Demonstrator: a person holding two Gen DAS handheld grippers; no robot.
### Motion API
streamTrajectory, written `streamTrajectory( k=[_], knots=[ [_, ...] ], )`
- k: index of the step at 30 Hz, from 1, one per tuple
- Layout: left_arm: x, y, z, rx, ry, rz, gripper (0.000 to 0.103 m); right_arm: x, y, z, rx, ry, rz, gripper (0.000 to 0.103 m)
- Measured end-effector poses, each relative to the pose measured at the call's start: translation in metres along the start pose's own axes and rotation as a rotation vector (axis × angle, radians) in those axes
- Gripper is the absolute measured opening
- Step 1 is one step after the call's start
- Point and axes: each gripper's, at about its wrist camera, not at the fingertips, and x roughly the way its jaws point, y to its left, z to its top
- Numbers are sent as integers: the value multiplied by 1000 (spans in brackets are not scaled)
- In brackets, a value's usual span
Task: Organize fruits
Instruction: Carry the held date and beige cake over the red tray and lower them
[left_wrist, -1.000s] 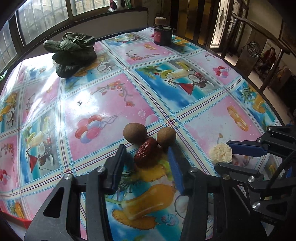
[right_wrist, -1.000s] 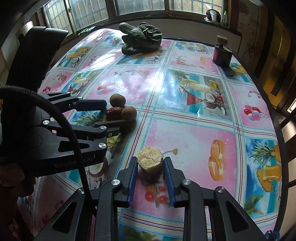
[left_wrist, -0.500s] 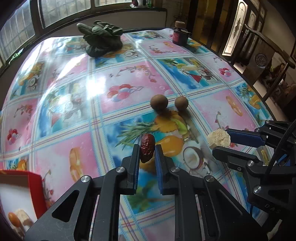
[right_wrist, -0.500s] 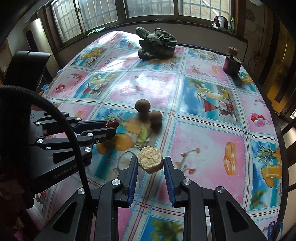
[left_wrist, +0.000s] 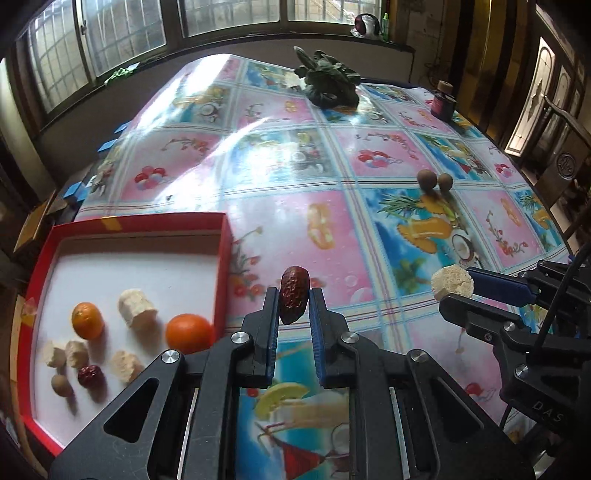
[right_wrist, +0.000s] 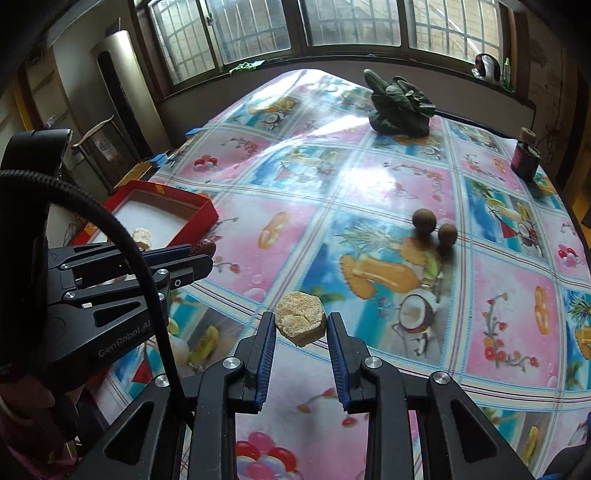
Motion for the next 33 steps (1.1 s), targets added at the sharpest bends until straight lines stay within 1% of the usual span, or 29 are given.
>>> streamTrajectory(
  k=[8,13,22,33],
  knots=[
    [-18,48,-22,-83,-19,79,15,7,49,5,-64,-6,51,27],
    [-25,72,-31,-127,-36,122,15,9,72,10,-100,-9,71,27],
    [-31,107,-45,-191,-38,165,15,22,110,21,-167,1,108,27],
    [-32,135,-57,-246,-31,183,15,39,150,37,-246,15,142,27]
  ],
)
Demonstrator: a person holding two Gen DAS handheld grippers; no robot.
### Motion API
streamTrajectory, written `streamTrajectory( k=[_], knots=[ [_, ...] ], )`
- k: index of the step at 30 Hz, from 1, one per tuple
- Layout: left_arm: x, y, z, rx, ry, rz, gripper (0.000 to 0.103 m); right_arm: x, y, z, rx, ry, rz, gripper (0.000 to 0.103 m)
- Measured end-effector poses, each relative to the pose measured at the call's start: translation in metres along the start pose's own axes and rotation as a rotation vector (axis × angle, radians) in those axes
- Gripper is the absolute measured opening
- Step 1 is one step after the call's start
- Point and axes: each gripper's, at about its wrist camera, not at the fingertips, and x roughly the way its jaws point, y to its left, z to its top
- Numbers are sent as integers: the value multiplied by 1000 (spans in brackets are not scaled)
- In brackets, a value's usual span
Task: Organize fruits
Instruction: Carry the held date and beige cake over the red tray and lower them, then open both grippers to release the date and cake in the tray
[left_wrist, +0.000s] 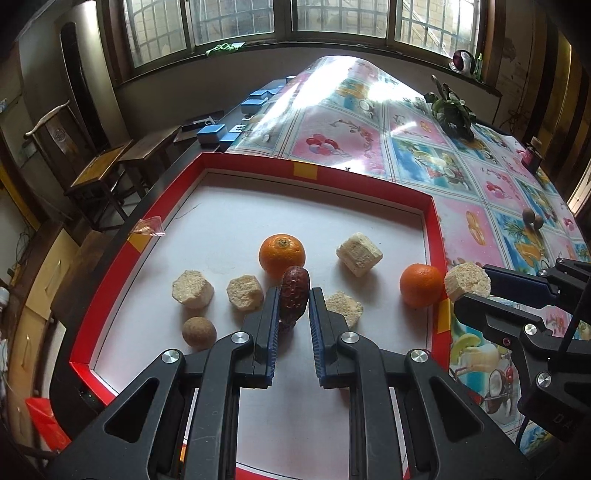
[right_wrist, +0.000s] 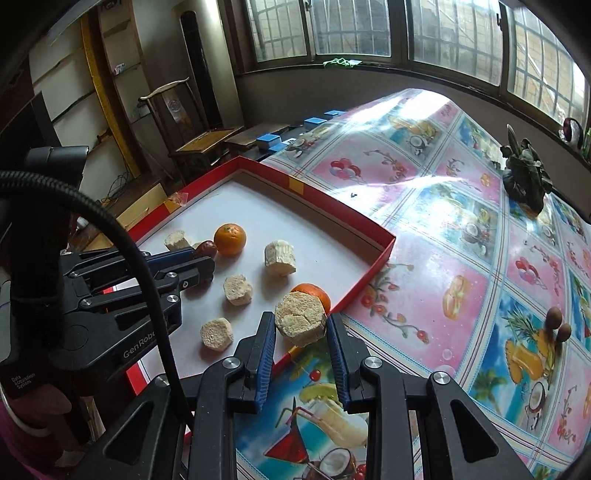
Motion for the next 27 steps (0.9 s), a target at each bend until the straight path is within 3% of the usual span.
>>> streamTrajectory(
  k=[27],
  knots=[
    [15,23,-1,-43,20,14,15,63,28,23,-72,94,55,27]
  ],
)
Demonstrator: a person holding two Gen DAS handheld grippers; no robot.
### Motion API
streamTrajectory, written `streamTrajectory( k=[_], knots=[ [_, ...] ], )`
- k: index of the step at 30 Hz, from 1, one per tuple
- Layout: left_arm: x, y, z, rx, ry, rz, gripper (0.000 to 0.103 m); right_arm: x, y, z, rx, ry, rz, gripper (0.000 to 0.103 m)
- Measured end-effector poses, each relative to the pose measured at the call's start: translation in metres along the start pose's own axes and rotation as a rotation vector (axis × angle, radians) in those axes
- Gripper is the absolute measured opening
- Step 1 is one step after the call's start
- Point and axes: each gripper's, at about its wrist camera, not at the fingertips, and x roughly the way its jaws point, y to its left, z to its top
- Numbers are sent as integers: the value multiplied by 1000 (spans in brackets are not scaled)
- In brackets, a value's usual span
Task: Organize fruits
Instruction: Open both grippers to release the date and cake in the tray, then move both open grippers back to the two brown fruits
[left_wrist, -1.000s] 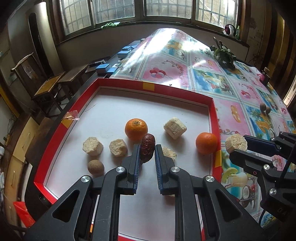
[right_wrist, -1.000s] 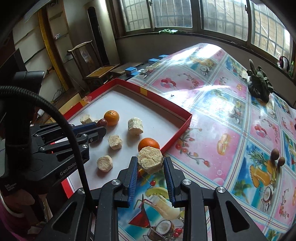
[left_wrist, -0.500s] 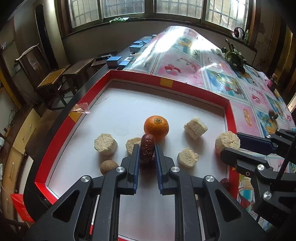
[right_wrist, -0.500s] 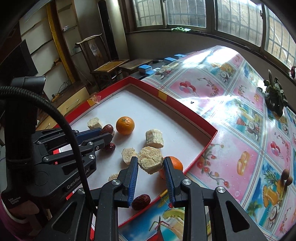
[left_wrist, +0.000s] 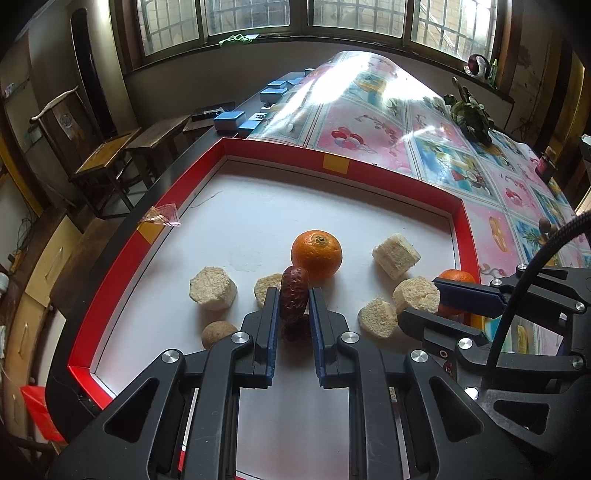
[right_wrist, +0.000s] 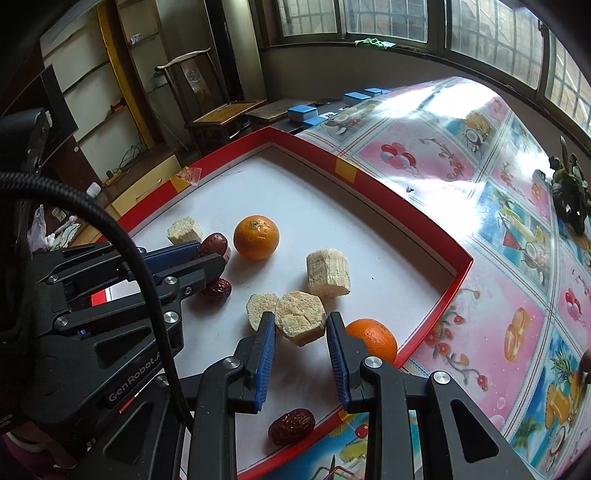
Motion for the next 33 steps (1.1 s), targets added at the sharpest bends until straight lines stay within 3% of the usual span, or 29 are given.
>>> streamTrajectory(
  k=[10,13,15,16,25,33],
  knots=[
    [0,-5,1,-6,8,25,17,-5,1,-6,-5,-3,19,27],
    [-3,-4,2,-18,3,24,31,-12,2,-8,-6,-21,32,29],
    [-8,-5,3,-19,-16,24,52,-17,1,-10,-5,-31,32,30],
    [-11,-6,4,-20,-26,24,54,-20,0,-12,-2,-35,29,30],
    [-18,-36,12,15,-46,1,54,-45,-28,-30,69,-71,6,31],
    [-16,-91,23,86,-44,-59,54,-73,-70,-53,169,-99,-72,34]
  ],
)
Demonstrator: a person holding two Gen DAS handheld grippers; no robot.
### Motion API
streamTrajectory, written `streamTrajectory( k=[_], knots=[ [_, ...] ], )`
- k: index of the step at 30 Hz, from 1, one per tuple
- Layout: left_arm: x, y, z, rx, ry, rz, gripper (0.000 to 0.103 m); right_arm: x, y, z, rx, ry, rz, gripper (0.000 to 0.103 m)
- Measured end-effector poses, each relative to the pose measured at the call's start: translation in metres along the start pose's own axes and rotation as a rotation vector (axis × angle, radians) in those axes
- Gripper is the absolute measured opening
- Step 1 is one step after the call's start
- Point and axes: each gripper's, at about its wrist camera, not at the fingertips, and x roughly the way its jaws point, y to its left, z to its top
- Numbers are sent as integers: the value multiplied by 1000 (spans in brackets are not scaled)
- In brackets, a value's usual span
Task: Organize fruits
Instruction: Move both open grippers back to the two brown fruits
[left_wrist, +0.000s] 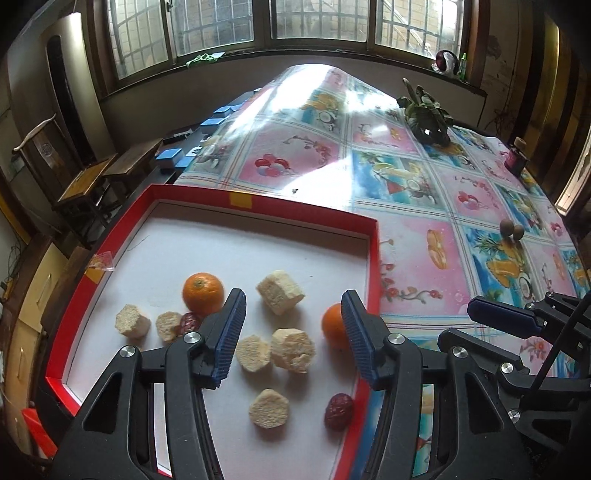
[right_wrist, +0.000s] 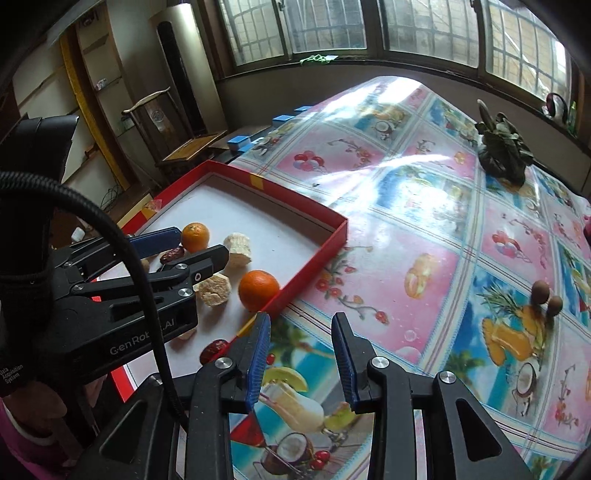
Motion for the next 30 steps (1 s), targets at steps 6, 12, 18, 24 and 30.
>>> streamTrajectory(
  k=[6,12,18,24,30],
  knots=[
    [11,-44,10,50,22,-58,54,-17,-41,-10,75,-11,-53,35],
    [18,-82,20,96,29,-92,54,-29,-80,-19,140,-7,-106,37],
    [28,-118,27,143,42,-118,54,-39,-116,-26,185,-8,-157,38],
    [43,-147,35,172,66,-137,54,-45,-154,-34,213,15,-219,40],
    [61,-168,45,189,94,-148,54,-45,-200,-35,266,31,-259,41]
  ],
)
